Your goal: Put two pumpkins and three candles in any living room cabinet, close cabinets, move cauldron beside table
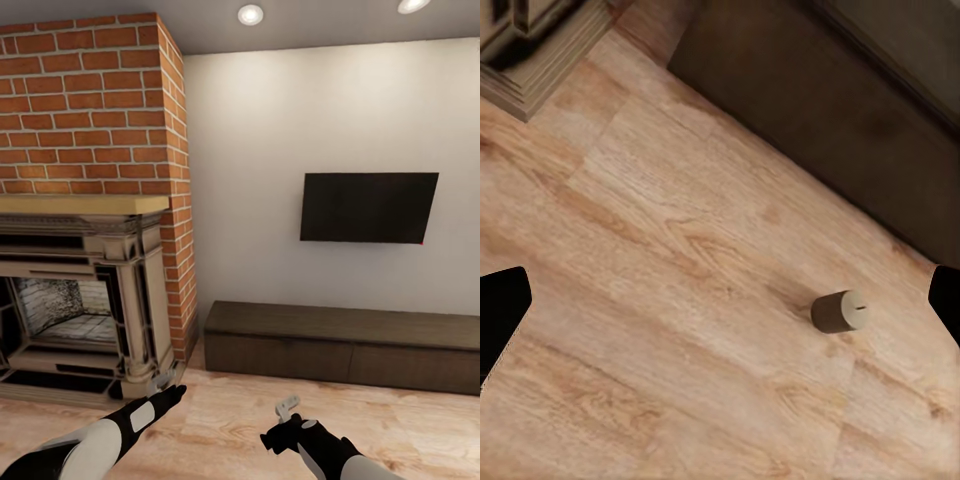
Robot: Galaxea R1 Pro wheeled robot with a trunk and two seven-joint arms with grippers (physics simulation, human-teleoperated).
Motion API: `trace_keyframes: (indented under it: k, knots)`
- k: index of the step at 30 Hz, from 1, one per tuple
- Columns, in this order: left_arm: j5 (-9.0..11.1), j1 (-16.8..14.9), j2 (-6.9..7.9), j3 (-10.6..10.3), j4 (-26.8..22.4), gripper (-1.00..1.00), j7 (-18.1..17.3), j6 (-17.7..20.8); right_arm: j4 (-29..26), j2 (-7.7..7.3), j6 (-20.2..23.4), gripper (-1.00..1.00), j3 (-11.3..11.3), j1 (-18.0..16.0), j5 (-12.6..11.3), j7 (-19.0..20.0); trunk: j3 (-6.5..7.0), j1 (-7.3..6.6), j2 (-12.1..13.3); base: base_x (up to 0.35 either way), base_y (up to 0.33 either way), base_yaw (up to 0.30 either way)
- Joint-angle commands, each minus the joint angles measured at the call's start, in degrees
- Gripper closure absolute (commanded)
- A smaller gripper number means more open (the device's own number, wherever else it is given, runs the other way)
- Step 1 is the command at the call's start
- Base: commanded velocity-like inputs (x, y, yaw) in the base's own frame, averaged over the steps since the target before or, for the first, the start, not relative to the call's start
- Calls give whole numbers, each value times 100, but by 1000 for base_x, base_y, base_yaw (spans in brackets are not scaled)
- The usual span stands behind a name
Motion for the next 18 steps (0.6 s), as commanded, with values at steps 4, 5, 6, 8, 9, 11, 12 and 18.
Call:
trace_keyframes:
  k: [4,5,6,8,9,11,12,18]
  knots:
    - [21,-7,3,44,10,-100,-30,16,-6,-2,30,-100,26,-4,-50,0,-5,3,-4,283,197,-31]
    - [20,-7,3,44,10,-100,-30,16,-6,-2,30,-100,25,-5,-50,0,-5,3,-4,202,120,-11]
    - [21,-7,3,44,10,-100,-30,16,-6,-2,30,-100,25,-6,-50,-2,-4,3,-4,161,96,-9]
    - [23,-8,3,44,10,-100,-30,16,-6,-2,30,-100,25,-6,-50,-7,2,3,-4,68,40,-123]
    - [23,-8,3,44,10,-100,-30,16,-6,-2,30,-100,24,-6,-50,-8,6,3,-4,42,25,-173]
    - [22,-7,3,44,10,-100,-30,16,-6,-2,30,-100,24,-7,-50,-7,15,3,-4,24,15,-212]
    - [22,-7,3,44,10,-100,-30,16,-6,-2,30,-100,24,-5,-50,-8,19,3,-4,14,8,-238]
    - [23,-6,3,44,10,-100,-30,16,-6,-2,30,-100,24,-7,-50,-9,39,3,-4,5,3,-268]
